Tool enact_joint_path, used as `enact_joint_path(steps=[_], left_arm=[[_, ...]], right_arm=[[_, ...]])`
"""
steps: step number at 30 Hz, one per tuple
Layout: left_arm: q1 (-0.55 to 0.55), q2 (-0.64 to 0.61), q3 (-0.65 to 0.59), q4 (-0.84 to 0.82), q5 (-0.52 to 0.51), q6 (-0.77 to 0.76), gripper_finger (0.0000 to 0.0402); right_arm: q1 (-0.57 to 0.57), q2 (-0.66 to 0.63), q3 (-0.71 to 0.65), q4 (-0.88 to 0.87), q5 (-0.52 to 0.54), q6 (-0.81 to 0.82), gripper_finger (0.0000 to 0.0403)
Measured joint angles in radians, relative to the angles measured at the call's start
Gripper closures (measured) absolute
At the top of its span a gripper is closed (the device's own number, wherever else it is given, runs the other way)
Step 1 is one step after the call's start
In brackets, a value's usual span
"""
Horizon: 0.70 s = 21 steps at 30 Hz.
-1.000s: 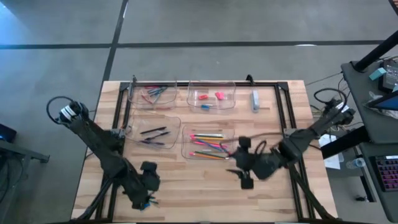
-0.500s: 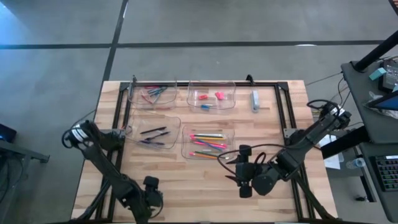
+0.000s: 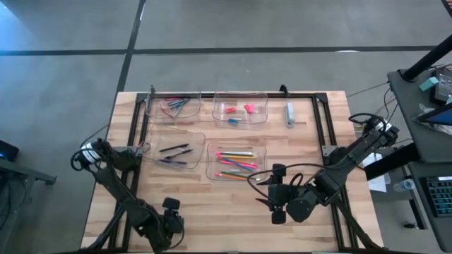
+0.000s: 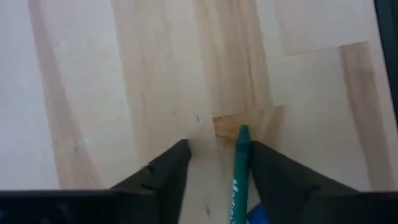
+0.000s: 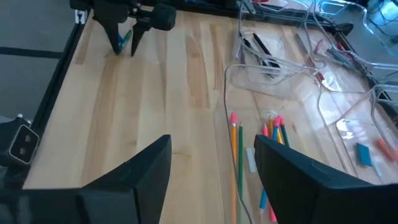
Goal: Sort crayons/erasers/pens/pencils in bins
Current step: Put the green crayon into the top left transparent bin
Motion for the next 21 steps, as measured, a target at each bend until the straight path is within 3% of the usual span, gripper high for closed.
enact_joint_path(steps=[11, 17, 21], left_arm=[[-0.001, 0.073, -0.013, -0.038, 0.002, 0.045, 0.0385], [0.025, 0.007, -0.014, -0.1, 0.024, 0.051, 0.0393], [0.049, -0.101, -0.031, -0.19, -0.063, 0.096, 0.0398]], right_arm=[[0.0, 0.0, 0.0, 0.0, 0.022, -0.007, 0.0184], [-0.001, 0.0, 0.001, 0.0, 0.022, -0.009, 0.0184], [-0.007, 0.0, 0.001, 0.0, 0.022, -0.012, 0.0184]])
